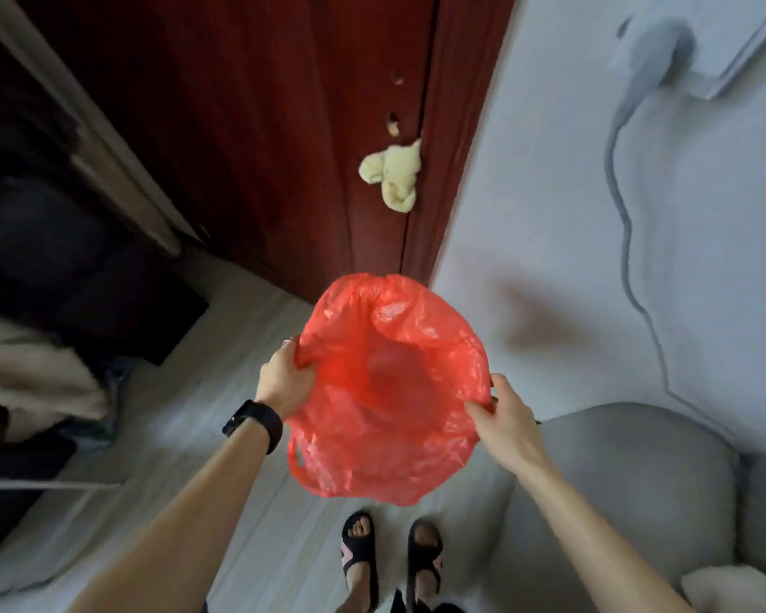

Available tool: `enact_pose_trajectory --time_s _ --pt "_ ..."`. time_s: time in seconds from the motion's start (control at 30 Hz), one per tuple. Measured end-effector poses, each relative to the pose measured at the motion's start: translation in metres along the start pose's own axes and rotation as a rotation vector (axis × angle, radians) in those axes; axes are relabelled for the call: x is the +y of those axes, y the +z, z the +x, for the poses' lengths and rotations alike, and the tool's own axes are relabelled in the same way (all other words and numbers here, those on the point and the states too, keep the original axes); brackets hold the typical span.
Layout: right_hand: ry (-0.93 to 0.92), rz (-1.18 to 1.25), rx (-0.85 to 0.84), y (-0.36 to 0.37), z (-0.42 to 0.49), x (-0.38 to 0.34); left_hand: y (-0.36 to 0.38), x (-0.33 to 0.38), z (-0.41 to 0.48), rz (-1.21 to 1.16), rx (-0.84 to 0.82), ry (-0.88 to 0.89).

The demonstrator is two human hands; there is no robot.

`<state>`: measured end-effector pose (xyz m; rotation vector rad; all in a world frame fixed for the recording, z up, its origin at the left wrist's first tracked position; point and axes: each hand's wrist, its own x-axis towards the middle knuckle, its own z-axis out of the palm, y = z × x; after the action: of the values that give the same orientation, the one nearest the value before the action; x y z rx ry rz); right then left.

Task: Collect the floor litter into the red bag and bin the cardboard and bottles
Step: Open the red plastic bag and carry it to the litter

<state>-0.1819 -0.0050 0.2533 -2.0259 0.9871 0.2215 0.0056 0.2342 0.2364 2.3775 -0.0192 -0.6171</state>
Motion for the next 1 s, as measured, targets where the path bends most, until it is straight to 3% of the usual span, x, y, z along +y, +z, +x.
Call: enact_pose_trajectory --time_s 0.27,0.57,0.7,0.77,0.87,1.0 --pt "-0.355 -0.102 -0.254 0.035 -0.047 -0.098 -0.105 -0.100 -0.132 -0.370 0.250 -0.250" --pt "-0.566 -0.249 -0.654 0.139 -0.167 -0.109 -0.097 -0.187 -0.357 -0.827 0.711 -0.556" --pt "-0.700 -0.403 -0.812 0.177 -0.237 -0.114 -0.098 -0.217 -0.455 -0.525 0.934 -0.762" --pt "-0.776 -0.476 -0.898 0.193 -0.270 -0.115 -0.101 -0.230 -0.502 -0.385 1.029 -0.770" --pt "-0.925 -0.578 -1.017 0.220 -0.324 -0.112 -0.097 -0.261 -0.571 -0.183 1.034 -0.774" --pt "-1.087 -0.624 -1.117 0.253 -0.404 -0.105 -0.080 -0.309 -0.653 -0.429 1.015 -0.914"
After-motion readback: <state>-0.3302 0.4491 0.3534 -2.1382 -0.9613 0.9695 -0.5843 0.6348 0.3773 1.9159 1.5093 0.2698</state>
